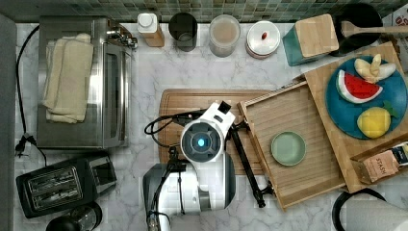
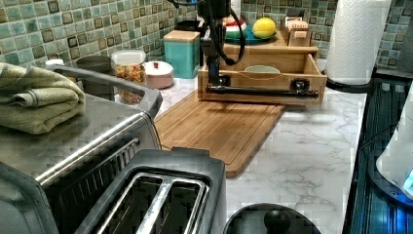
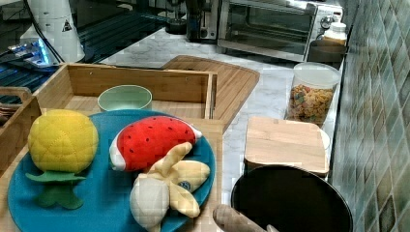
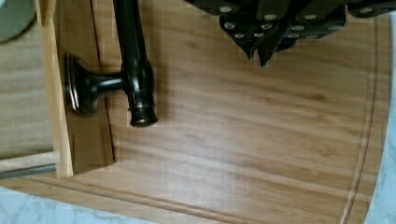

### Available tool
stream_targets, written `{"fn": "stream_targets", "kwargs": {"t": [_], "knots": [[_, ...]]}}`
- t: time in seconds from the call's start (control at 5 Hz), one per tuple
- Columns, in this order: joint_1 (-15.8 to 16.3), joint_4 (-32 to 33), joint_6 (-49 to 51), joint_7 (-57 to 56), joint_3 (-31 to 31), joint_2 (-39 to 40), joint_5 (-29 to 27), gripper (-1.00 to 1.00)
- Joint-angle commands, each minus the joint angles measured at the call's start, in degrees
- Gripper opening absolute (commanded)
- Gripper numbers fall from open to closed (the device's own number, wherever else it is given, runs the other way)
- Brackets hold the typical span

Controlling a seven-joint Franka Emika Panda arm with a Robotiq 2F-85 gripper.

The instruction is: Close the drawer.

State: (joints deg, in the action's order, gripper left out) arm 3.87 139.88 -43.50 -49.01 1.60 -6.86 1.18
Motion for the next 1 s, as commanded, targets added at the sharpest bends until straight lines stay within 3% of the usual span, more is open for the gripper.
{"fn": "stream_targets", "kwargs": {"t": [0.2, 0.6, 1.0], "knots": [[-0.56, 8.75, -2.39, -7.40, -1.16, -0.28, 1.55, -1.00], [-3.74, 11.28, -7.10, -16.39, -3.50, 0.98, 5.61, -1.00], [-5.76, 11.57, -10.82, -23.15, -6.12, 2.61, 5.59, -1.00]]}}
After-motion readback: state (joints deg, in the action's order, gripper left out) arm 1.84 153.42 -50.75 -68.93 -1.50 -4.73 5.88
